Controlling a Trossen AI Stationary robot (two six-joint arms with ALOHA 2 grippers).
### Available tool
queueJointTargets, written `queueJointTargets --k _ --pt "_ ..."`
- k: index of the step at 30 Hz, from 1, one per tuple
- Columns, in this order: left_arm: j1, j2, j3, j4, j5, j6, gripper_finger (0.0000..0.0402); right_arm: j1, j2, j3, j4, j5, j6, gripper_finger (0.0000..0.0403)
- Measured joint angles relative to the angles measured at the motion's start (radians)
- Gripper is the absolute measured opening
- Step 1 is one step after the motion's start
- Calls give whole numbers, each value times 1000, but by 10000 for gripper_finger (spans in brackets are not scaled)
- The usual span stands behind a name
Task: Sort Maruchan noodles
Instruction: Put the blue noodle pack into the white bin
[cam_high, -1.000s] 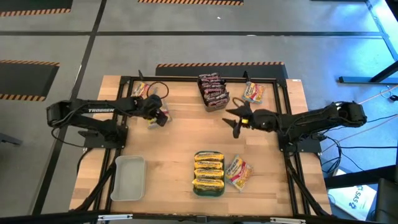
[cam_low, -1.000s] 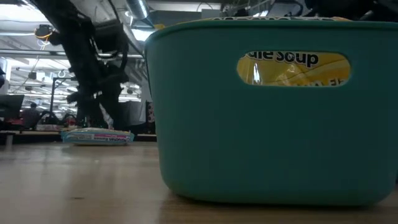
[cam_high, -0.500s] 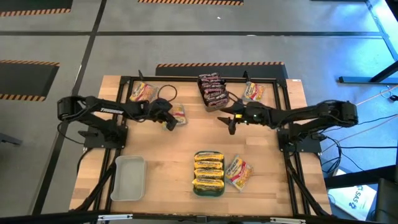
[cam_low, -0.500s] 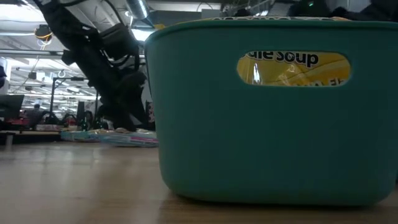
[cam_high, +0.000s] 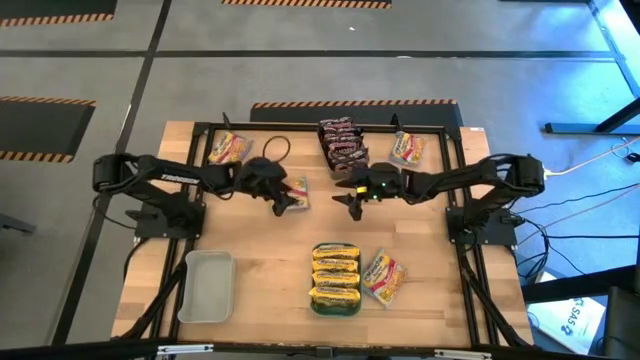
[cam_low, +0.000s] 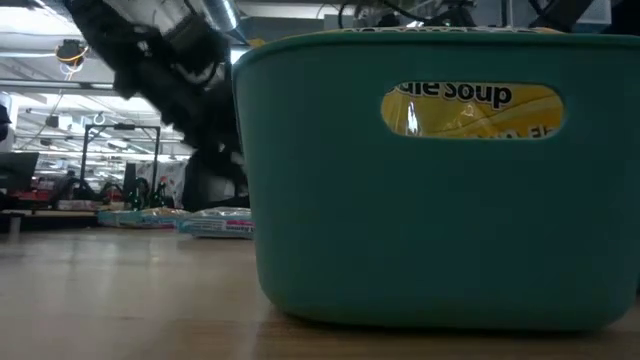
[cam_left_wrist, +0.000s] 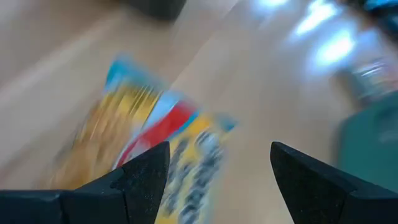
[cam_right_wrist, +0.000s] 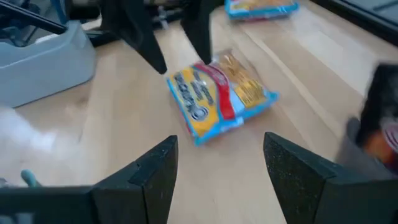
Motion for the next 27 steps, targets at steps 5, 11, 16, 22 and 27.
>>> queueJointTargets --k 5,11,16,22,27 --pt "41 -93 68 -137 2 116 272 1 41 56 4 -38 -36 218" --pt "134 -124 61 -242 -172 234 273 1 167 165 2 -93 -47 218" --pt "185 -61 17 -241 -134 240 273 1 294 308 -25 -147 -70 218" --pt "196 -11 -3 -231 -136 240 273 8 417 476 -162 -177 -164 218" --pt "196 2 -2 -243 -137 247 273 27 477 533 -205 -176 -295 218"
